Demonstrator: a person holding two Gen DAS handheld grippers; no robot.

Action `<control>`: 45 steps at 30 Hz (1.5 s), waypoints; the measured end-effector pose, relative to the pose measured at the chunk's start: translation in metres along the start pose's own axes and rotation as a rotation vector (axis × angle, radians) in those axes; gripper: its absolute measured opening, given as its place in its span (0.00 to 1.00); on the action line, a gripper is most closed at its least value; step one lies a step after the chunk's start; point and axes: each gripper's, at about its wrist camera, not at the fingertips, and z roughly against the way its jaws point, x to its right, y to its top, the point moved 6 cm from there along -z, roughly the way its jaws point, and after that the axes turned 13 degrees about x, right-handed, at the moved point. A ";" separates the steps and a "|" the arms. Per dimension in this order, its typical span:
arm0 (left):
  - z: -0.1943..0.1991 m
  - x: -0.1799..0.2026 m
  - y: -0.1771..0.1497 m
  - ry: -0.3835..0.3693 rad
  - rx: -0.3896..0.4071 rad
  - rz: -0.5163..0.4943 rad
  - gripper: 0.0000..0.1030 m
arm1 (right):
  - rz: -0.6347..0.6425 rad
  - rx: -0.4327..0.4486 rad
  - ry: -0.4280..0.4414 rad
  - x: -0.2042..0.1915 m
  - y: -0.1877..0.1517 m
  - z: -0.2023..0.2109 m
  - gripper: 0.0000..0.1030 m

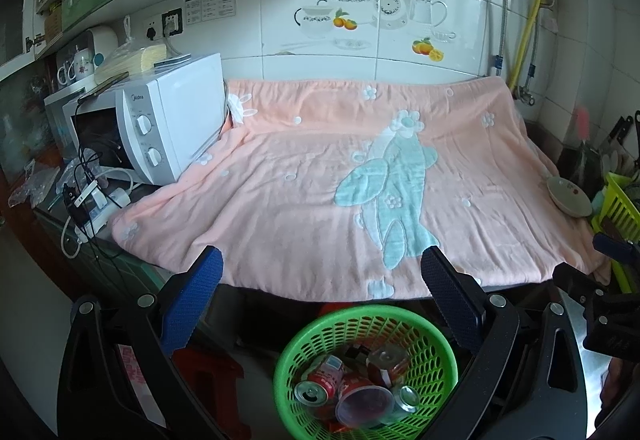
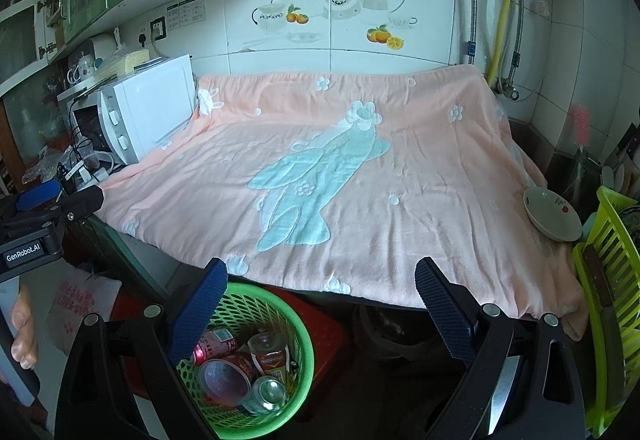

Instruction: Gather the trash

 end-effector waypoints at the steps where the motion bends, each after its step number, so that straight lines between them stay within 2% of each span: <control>1: 0.000 0.000 0.000 -0.001 0.000 0.000 0.95 | -0.001 -0.001 0.002 0.000 0.000 0.000 0.89; 24: 0.006 -0.003 0.006 0.025 0.029 0.004 0.95 | 0.011 0.062 -0.011 0.002 0.014 0.008 0.89; 45: 0.012 -0.009 0.007 0.066 0.056 -0.018 0.95 | 0.018 0.075 -0.002 -0.003 0.015 0.010 0.89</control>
